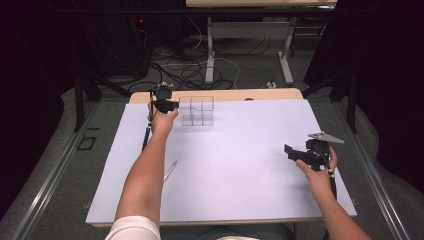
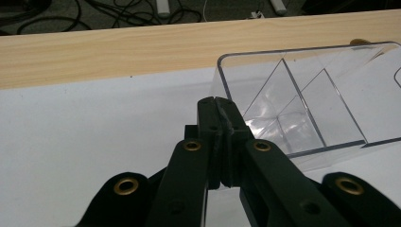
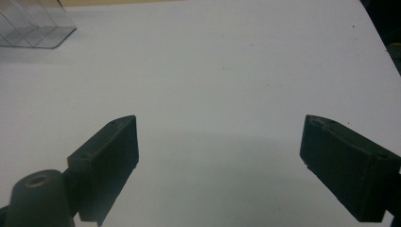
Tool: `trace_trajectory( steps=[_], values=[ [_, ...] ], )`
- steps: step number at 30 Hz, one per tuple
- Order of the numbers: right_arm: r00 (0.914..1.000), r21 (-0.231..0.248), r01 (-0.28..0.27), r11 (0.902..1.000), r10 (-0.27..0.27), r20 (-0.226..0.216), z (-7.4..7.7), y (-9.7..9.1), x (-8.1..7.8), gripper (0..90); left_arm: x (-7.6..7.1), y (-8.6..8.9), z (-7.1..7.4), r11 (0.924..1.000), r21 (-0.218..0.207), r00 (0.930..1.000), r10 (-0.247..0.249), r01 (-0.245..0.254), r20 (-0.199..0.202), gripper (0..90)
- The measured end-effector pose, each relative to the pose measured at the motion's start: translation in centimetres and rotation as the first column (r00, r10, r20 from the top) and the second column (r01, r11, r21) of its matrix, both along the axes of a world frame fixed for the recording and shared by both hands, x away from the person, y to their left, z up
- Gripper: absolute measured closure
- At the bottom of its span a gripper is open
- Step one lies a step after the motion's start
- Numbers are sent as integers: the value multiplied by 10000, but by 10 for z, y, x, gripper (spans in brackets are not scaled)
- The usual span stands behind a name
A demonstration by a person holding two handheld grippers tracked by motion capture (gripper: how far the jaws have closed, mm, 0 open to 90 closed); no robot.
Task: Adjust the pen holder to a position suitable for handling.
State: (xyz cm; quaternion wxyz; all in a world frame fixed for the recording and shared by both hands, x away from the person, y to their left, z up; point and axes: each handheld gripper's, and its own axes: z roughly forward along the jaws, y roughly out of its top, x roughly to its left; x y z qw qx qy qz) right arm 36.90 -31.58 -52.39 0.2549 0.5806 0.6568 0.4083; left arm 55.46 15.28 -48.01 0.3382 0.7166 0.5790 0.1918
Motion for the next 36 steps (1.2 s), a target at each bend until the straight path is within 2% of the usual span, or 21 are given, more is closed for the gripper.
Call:
trace_trajectory(
  steps=[11,27,36],
  values=[
    [10000,32,-2,10000,3,-53,0,1,0,126,-3,-17,-1,9995,-31,9994,-321,322,124,900],
    [10000,95,5,10000,-4,-34,0,1,0,132,-5,-34,-3,9989,-188,9987,-418,424,302,900],
    [10000,54,-52,10000,52,-10,0,2,0,132,-6,-50,-3,9970,-99,9964,-767,771,373,900]
  ],
)
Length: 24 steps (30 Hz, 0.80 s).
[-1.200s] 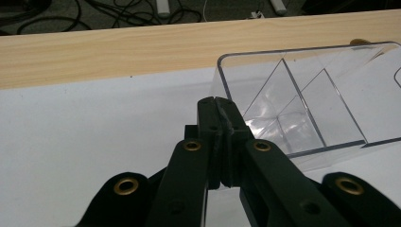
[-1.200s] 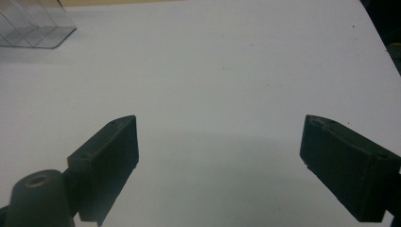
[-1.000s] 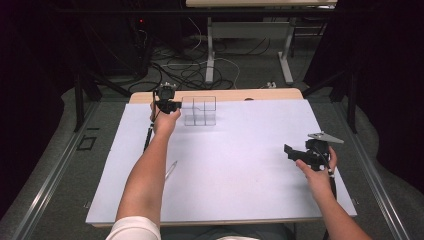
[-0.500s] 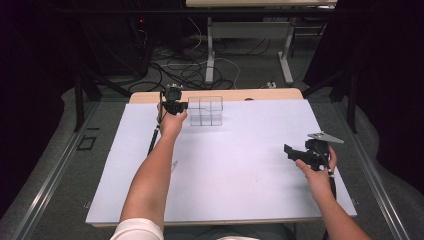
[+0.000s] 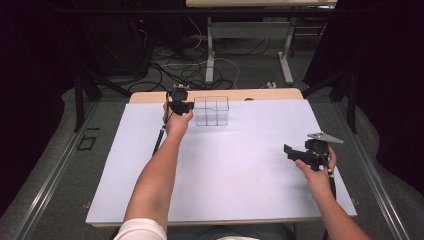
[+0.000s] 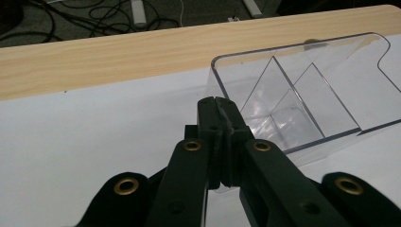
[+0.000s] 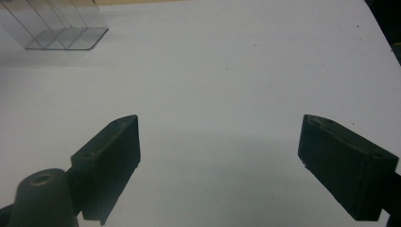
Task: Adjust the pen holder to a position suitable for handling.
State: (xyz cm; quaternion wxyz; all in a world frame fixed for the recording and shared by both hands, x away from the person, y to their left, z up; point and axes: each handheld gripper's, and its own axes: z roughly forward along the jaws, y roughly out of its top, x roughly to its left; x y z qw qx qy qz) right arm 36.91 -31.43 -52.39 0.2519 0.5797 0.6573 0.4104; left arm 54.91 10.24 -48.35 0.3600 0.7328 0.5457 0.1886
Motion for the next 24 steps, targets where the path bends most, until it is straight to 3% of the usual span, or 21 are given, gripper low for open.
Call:
trace_trajectory(
  steps=[13,24],
  values=[
    [10000,56,4,10000,-4,9,0,0,0,132,0,-19,0,9998,-53,9998,-210,210,-19,900],
    [10000,61,19,10000,-19,8,0,-1,0,132,-2,-13,4,9993,91,9994,-352,352,59,900]
  ],
)
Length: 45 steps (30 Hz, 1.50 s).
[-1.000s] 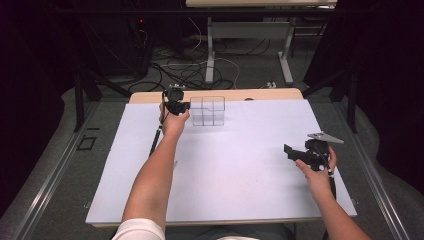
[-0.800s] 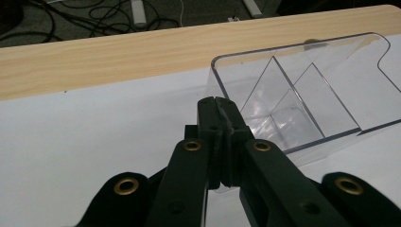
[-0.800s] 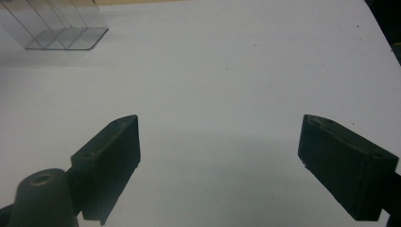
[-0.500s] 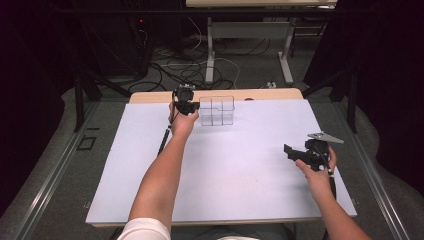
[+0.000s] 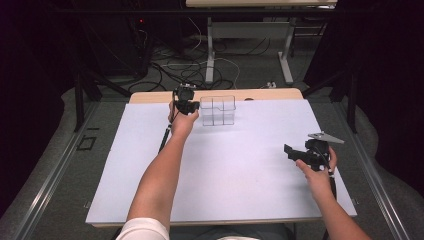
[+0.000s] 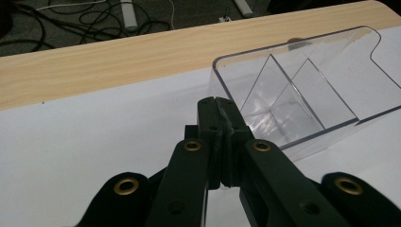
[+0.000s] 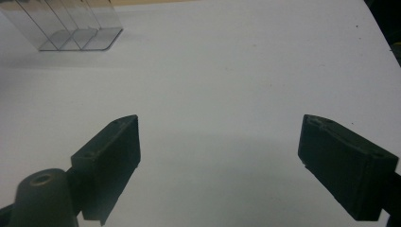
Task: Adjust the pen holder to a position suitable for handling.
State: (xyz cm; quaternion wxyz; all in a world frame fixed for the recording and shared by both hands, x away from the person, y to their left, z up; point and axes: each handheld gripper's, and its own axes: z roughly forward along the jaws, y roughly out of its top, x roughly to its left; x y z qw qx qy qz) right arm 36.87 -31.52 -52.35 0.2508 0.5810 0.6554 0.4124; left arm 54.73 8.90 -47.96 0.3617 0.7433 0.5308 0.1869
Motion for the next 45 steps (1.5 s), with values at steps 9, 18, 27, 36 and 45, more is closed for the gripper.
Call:
trace_trajectory(
  steps=[9,18,27,36,45],
  values=[
    [10000,-23,-42,10000,42,8,0,1,-1,132,-16,11,5,9992,-318,9997,-231,228,-66,875],
    [9999,-113,-114,9999,114,24,1,4,-1,132,-40,20,8,9960,-515,9973,-728,728,28,779],
    [9999,-201,-134,9997,136,62,1,5,-2,132,-65,29,12,9932,-480,9943,-1060,1063,90,692],
    [10000,-148,-67,9999,68,71,3,7,-6,133,-87,39,14,9901,-643,9922,-1248,1249,55,569],
    [9999,-168,-74,9998,76,96,4,8,-5,135,-113,55,7,9852,-886,9890,-1448,1469,288,453]
  ],
)
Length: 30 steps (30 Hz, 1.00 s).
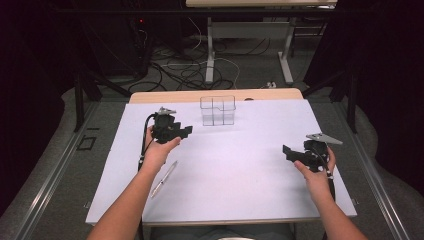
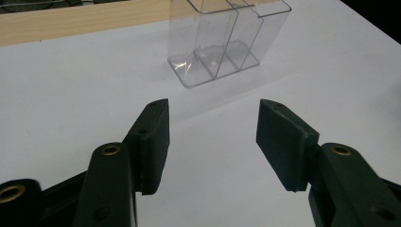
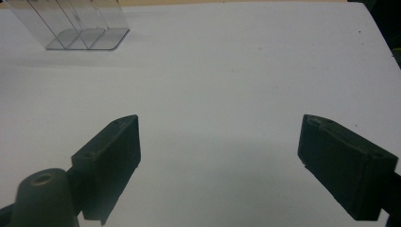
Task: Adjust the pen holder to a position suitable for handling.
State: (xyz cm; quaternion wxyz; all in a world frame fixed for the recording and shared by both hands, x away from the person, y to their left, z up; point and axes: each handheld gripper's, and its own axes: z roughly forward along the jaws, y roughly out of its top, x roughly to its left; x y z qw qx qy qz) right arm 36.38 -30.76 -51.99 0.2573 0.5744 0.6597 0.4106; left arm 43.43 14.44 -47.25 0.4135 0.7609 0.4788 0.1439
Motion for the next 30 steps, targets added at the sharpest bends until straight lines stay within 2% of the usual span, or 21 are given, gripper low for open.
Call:
trace_trajectory(
  steps=[1,3,6,8,13,19,21,24,27,30],
  values=[
    [10000,-16,-14,10000,14,16,0,0,1,136,-3,1,-1,10000,-28,10000,16,-16,-15,444],
    [10000,-31,-75,10000,75,23,-1,1,1,136,-11,8,-4,9996,283,9999,-41,38,106,425],
    [9999,-24,-89,10000,89,-84,-2,3,2,136,-15,11,-6,9998,213,9999,18,-21,152,381],
    [9999,-92,-146,9999,146,-47,-2,3,2,136,-19,15,-8,9992,401,9998,40,-48,208,344],
    [9999,-49,-89,9999,89,-79,-1,4,0,139,-27,26,-12,9988,482,9996,38,-51,286,309],
    [9999,-125,-88,9999,89,80,0,3,-1,139,-40,35,-15,9958,893,9993,-218,190,307,293],
    [9999,-112,-114,9999,114,46,1,3,-1,139,-44,36,-16,9963,820,9992,-293,270,268,288],
    [9999,-75,-164,9998,164,40,1,2,-1,139,-49,39,-18,9950,988,9996,-188,166,209,263],
    [9998,-130,-214,9997,215,56,2,2,-2,139,-53,42,-20,9962,849,9998,-187,185,12,252],
    [9997,-124,-233,9997,234,36,2,2,-2,139,-57,44,-22,9957,912,9996,-161,179,-211,252]
  ],
)
